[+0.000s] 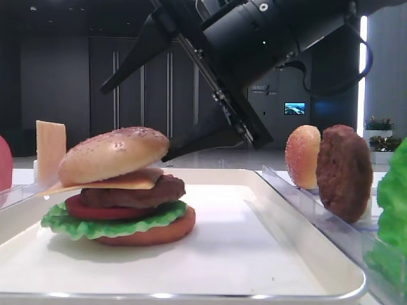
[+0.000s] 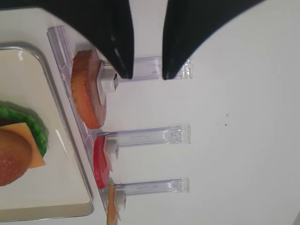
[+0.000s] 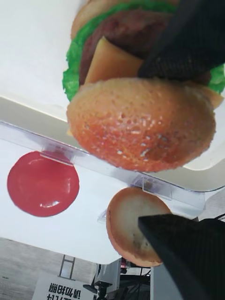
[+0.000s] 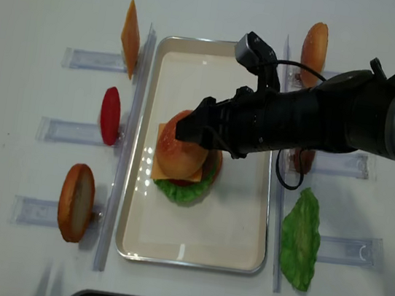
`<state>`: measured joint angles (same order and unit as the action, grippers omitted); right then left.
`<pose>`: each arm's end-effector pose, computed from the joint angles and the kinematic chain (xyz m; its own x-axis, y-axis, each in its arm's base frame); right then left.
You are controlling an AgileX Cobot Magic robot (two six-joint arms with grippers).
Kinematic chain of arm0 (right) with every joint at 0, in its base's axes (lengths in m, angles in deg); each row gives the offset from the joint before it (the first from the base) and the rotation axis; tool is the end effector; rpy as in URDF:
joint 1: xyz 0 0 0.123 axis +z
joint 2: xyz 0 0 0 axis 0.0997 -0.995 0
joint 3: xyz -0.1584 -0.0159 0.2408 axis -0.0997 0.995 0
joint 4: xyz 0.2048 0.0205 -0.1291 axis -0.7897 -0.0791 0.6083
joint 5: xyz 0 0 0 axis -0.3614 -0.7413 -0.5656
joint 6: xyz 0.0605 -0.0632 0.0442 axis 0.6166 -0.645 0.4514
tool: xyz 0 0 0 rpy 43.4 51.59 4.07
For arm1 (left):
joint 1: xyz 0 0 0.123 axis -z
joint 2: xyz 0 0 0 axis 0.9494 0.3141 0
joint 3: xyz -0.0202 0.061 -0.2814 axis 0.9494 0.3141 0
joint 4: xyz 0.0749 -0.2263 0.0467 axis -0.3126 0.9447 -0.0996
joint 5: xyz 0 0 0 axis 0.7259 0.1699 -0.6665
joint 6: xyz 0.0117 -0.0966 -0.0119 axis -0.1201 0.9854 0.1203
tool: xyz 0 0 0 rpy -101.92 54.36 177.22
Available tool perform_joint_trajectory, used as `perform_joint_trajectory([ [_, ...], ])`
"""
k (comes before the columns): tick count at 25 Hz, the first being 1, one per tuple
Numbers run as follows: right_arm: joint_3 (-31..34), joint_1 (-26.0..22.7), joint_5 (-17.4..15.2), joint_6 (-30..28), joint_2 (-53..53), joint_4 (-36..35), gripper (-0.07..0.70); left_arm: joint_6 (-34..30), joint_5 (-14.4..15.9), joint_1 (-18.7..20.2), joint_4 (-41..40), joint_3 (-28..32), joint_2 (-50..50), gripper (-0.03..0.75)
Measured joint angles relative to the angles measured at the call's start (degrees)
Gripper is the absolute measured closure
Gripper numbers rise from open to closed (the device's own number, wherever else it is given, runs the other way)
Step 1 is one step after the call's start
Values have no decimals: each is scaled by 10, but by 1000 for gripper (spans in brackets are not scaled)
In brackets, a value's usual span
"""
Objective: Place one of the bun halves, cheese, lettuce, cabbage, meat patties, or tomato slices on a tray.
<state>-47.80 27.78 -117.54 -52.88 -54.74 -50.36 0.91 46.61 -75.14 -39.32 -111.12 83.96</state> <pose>0.2626 0.2439 0.1884 -0.9030 -0.0648 -0.4248 -0.3887 0.5444 0.7433 -0.0114 -0.0049 0.2576 -0.5093 0.0565 -0.8587 0.0210 0.9984 0.0532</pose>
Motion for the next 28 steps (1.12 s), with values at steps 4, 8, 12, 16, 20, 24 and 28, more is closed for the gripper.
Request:
perform_joint_trajectory([
  [4,0,-8,2,18,0,33,68,0,0,0,0,0,0,557],
  [8,0,-10,25,44,0,79,65,0,0,0,0,0,0,557],
  [12,0,-10,41,59,0,103,64,0,0,0,0,0,0,557],
  [16,-26,-10,41,106,0,158,64,0,0,0,0,0,0,557],
  [20,-83,-10,27,214,0,274,64,0,0,0,0,0,0,557],
  [24,-161,-10,-29,362,0,429,64,0,0,0,0,0,0,557],
  [28,-247,-10,-119,589,0,682,79,0,0,0,0,0,0,557],
])
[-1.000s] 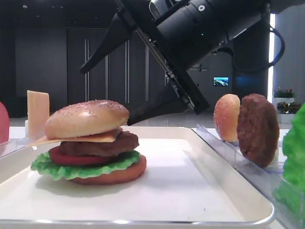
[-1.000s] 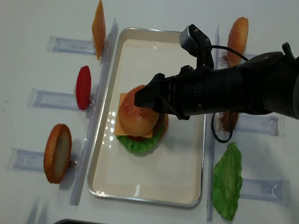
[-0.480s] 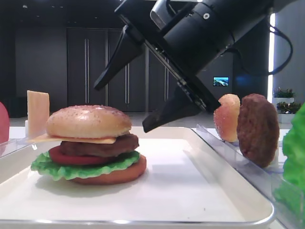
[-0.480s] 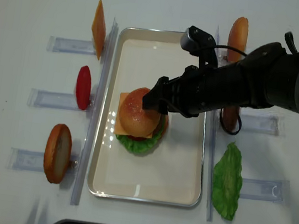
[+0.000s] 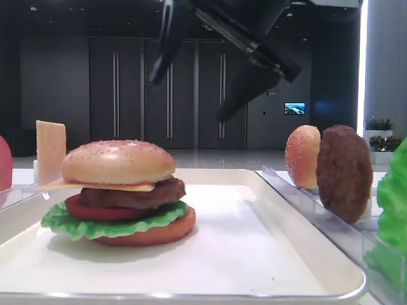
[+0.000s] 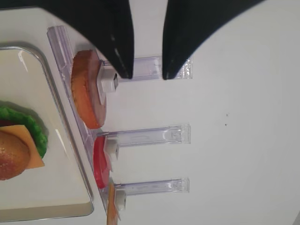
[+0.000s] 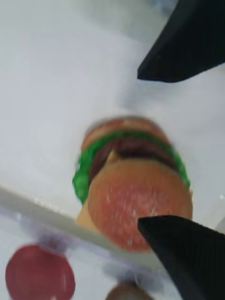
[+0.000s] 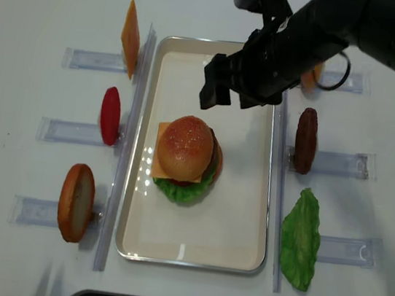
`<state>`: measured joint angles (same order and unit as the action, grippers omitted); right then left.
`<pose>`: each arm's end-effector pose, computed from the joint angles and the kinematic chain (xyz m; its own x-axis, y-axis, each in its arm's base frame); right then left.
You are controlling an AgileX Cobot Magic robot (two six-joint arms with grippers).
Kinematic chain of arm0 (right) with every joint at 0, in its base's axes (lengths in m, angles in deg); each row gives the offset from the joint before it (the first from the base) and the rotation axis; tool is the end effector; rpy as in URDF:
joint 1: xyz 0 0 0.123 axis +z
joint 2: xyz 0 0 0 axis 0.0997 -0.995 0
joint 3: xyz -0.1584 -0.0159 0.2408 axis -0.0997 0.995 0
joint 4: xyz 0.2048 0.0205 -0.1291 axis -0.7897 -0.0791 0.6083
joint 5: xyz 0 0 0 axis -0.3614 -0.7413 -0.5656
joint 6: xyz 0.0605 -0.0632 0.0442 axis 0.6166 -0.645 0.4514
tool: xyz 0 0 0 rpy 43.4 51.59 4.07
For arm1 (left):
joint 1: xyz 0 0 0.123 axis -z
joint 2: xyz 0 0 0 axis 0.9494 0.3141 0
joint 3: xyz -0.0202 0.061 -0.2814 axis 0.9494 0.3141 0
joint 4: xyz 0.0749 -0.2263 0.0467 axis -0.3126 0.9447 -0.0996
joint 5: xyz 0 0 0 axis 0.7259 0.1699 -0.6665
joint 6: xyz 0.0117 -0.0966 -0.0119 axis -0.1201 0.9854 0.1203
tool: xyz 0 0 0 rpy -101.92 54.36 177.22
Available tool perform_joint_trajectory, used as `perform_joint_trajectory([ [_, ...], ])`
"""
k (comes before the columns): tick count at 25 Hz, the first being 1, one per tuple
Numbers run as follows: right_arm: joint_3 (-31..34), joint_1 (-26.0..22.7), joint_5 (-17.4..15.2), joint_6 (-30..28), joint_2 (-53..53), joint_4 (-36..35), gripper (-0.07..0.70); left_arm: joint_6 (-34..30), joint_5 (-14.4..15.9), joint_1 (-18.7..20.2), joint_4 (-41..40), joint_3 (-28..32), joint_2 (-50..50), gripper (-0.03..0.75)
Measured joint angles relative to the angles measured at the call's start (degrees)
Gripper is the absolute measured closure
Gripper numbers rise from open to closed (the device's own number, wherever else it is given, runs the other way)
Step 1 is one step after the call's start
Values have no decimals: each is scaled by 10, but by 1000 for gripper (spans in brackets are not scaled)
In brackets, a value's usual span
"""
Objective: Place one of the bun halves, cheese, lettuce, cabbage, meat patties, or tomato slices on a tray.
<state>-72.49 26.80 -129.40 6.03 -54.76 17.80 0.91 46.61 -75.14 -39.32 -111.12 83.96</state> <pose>0.3012 0.2326 0.2484 -0.8959 -0.2956 -0.3317 -0.4193 0.8095 0.4109 -0.0114 -0.0049 0.2576 -0.5093 0.0565 -0.8587 0.0210 0.9984 0.0532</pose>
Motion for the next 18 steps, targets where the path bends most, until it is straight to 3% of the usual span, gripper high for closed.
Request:
perform_joint_trajectory([
  [3,-47,-2,-78,122,0,183,97,0,0,0,0,0,0,557],
  [5,-69,-12,-121,148,0,240,104,0,0,0,0,0,0,557],
  [11,-84,-120,-172,141,0,276,106,0,0,0,0,0,0,557],
  [18,-84,-308,-207,126,0,327,132,0,0,0,0,0,0,557],
])
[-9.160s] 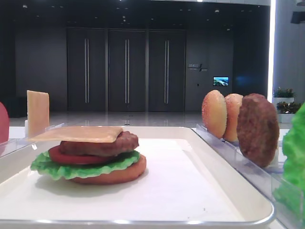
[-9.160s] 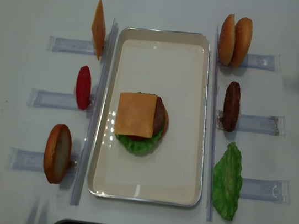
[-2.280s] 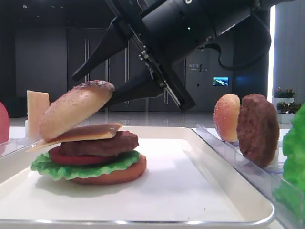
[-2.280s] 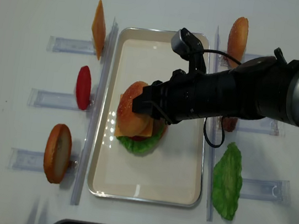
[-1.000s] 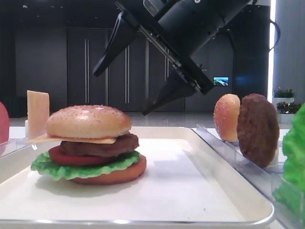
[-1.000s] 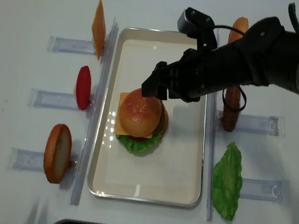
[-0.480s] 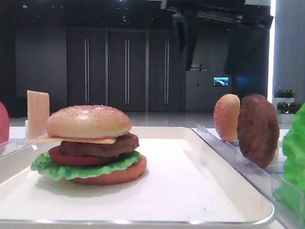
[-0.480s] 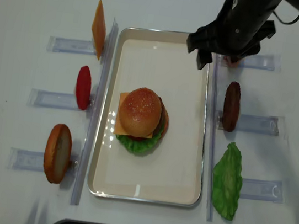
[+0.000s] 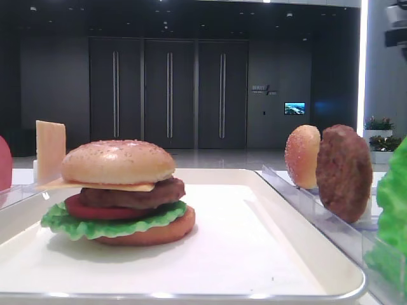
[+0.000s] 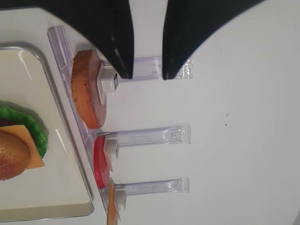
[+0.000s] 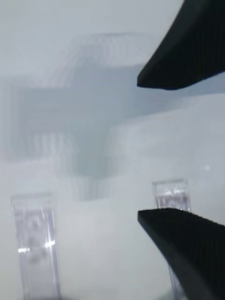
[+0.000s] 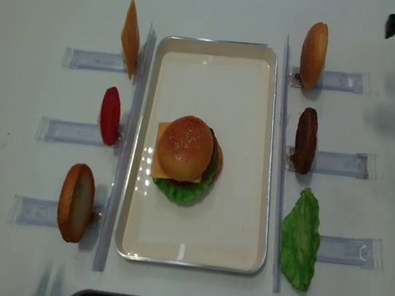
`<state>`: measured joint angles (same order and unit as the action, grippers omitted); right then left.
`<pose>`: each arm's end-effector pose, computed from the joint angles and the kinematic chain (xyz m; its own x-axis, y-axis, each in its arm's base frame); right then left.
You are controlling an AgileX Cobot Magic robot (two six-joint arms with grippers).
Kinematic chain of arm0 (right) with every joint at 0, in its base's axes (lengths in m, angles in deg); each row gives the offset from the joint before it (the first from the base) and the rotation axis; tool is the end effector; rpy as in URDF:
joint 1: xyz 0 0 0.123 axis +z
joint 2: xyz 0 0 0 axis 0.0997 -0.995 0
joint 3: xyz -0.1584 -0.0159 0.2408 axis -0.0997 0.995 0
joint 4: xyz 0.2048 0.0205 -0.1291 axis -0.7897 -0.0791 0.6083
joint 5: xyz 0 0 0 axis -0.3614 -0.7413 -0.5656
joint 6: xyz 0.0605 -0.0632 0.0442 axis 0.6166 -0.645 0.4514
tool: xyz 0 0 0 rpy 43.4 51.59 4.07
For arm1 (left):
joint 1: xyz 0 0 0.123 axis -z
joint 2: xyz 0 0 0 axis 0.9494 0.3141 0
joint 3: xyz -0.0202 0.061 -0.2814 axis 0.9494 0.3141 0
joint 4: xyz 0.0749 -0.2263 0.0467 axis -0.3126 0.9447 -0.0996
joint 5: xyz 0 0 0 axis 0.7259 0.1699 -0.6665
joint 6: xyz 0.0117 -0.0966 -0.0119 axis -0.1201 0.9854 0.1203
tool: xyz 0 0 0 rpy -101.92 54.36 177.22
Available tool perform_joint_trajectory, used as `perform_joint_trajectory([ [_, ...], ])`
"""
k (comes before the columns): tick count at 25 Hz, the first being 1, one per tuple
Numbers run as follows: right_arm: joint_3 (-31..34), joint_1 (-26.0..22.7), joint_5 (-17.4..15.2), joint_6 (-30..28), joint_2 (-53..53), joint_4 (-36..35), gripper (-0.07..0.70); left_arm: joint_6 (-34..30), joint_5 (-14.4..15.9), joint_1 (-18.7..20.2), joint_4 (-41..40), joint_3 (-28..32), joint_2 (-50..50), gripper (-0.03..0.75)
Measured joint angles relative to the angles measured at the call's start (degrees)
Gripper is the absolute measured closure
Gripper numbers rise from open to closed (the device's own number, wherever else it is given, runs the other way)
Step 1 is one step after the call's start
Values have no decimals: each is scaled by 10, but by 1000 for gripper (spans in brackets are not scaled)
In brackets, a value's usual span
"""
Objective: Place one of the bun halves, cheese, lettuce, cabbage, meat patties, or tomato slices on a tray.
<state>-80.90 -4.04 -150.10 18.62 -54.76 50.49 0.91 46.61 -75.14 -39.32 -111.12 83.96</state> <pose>0.3624 0.0025 0.2703 -0.9824 0.0769 -0.1703 0.0888 0.9940 -0.0634 -0.0114 -0.0049 0.2576 -0.5093 0.0565 -0.8587 0.0210 0.9984 0.0532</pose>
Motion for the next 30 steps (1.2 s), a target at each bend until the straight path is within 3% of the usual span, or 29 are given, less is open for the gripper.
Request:
perform_joint_trajectory([
  [4,14,-75,-1,-19,12,3,144,0,0,0,0,0,0,557],
  [7,76,-104,0,-35,63,4,145,0,0,0,0,0,0,557],
  [13,285,-109,34,-86,264,-40,145,0,0,0,0,0,0,557],
  [17,389,-109,34,-104,410,-59,145,0,0,0,0,0,0,557],
  [24,474,-109,23,-116,665,-90,145,0,0,0,0,0,0,557],
  [30,548,-109,26,-133,808,-106,145,0,0,0,0,0,0,557],
])
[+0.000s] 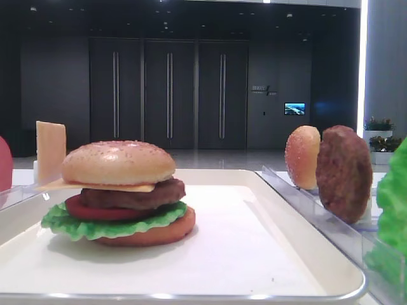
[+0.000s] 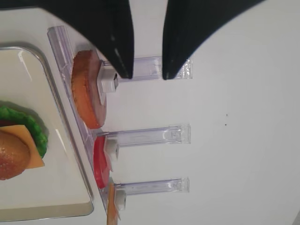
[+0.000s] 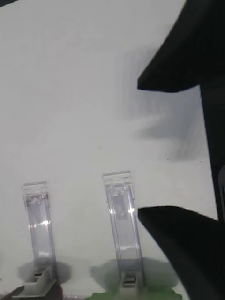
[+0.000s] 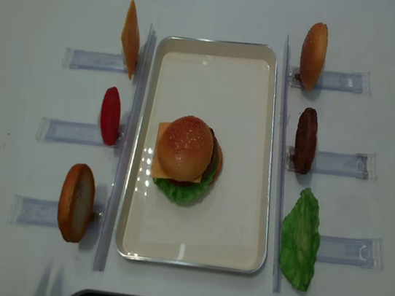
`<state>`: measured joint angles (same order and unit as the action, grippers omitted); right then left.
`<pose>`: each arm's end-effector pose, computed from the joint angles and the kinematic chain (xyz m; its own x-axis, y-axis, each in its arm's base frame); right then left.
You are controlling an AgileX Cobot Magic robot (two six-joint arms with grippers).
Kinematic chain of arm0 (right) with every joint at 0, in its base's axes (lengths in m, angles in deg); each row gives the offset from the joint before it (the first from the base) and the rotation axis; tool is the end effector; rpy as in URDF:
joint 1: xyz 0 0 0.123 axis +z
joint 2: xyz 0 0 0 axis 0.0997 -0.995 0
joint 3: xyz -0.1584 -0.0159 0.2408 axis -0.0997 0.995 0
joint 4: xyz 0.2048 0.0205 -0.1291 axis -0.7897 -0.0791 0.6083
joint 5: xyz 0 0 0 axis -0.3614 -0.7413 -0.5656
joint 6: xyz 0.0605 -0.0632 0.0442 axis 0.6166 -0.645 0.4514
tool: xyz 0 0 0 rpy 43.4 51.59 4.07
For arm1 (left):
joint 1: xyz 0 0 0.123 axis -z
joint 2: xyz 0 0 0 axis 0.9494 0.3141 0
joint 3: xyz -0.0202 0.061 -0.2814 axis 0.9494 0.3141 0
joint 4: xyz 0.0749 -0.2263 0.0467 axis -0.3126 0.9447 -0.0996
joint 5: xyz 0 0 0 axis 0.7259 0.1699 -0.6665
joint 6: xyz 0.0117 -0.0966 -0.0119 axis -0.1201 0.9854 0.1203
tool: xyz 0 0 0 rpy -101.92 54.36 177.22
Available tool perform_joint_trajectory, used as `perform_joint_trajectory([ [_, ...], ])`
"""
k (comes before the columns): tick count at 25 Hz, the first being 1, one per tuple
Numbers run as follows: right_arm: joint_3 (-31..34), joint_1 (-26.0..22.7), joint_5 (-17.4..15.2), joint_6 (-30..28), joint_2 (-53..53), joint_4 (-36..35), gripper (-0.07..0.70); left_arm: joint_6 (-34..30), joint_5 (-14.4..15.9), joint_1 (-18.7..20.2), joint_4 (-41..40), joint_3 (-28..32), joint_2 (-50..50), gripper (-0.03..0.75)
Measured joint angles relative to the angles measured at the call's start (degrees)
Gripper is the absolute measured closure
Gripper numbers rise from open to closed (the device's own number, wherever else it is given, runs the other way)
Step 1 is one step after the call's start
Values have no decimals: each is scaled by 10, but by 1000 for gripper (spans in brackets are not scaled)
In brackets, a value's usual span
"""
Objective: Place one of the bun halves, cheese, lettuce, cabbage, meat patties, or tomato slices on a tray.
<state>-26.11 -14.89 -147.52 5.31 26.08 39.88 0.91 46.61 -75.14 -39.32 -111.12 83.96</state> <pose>0.0403 0.0023 0.2758 -0.7825 0.0692 -0.6188 0.0603 0.9976 0.0354 -0.0114 -0.0049 0.2576 -0.5093 0.0565 -0.8587 0.0210 0.9984 0.0532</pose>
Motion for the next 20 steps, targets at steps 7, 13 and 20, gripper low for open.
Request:
perform_joint_trajectory([
  [7,31,0,8,-20,95,-22,145,0,0,0,0,0,0,557],
  [13,33,0,12,-26,191,-29,152,0,0,0,0,0,0,557],
  [20,35,0,14,-22,232,-26,157,0,0,0,0,0,0,557],
])
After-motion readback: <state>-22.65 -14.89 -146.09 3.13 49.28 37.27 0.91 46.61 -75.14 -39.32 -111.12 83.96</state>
